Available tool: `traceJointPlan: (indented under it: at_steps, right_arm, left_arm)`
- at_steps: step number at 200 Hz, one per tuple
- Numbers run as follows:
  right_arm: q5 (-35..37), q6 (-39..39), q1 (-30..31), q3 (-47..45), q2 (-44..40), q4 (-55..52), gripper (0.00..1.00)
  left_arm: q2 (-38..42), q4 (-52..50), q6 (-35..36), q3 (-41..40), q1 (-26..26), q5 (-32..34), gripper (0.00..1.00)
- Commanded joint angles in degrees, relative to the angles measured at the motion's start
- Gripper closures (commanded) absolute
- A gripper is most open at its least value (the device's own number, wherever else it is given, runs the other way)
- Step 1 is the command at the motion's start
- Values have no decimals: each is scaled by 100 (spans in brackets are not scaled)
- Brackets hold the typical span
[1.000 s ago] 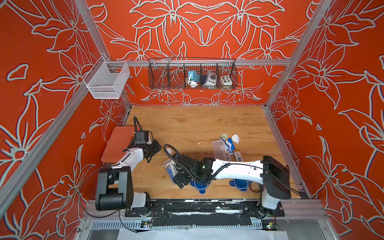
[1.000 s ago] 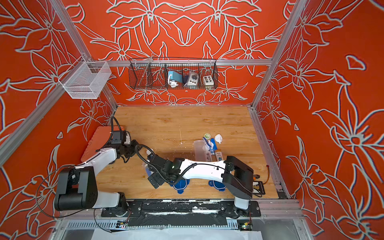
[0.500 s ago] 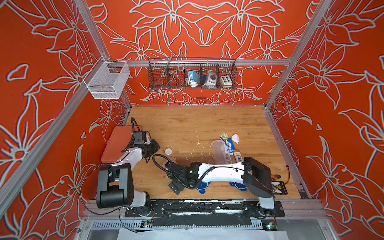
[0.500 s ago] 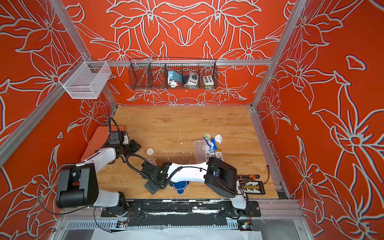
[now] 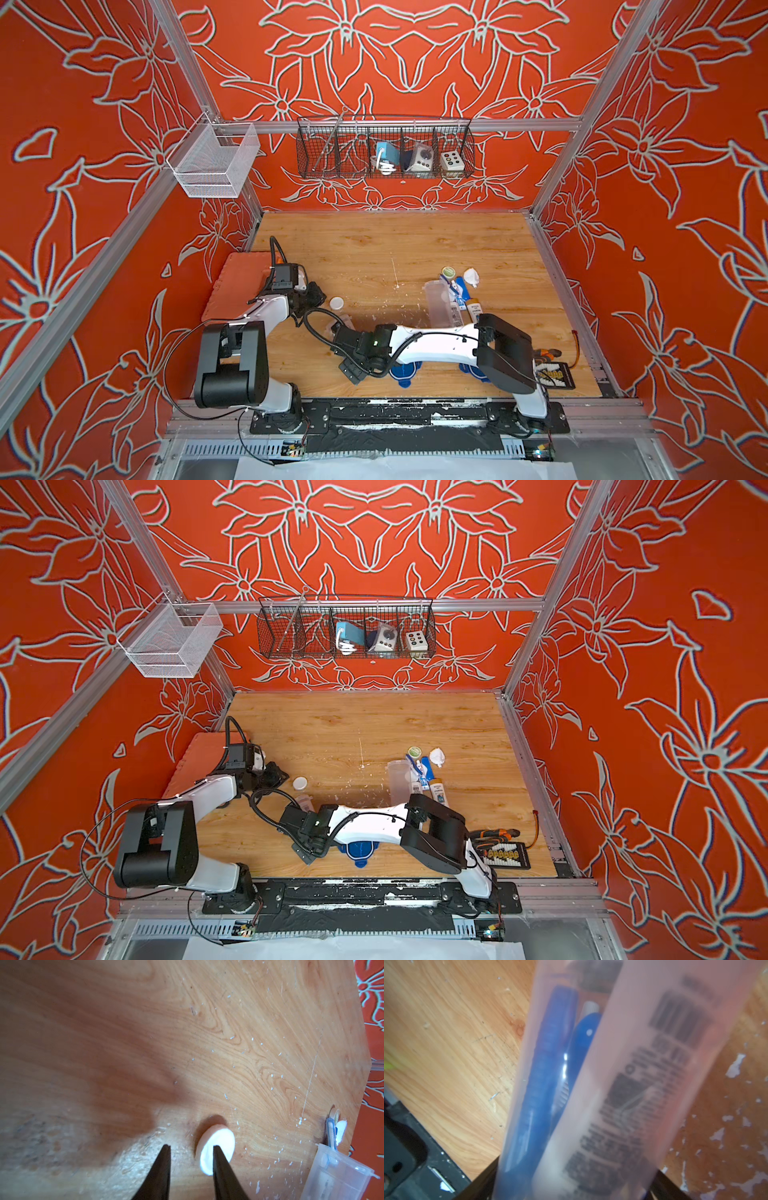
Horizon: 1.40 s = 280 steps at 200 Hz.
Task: Take out toiletry kits
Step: Pick up the container from the center of the board.
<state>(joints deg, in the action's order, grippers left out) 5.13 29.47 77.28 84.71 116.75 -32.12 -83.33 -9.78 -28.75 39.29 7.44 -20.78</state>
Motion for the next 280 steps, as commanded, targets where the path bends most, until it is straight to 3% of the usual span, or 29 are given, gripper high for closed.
traceJointPlan:
  at_steps: [1,60,110,161,280]
  right_arm:
    - [208,102,7,-16,-20,-183,19]
    - [220,32,2,-33,-265,-302,39]
    - [-323,-129,-28,143,-557,-474,46]
    - [-646,-161,-69,517,-452,-1150,50]
    - [-1186,-12,-282,1486,85,-2347,52]
  left_arm:
    - [-43,-15,-5,-25,-62,-49,69]
    - [1,-292,121,62,-526,350,69]
    - [536,-528,176,-70,-564,768,65]
    - [503,-530,-23,-104,-516,274,66]
    - [326,-410,-64,-132,-419,130,66]
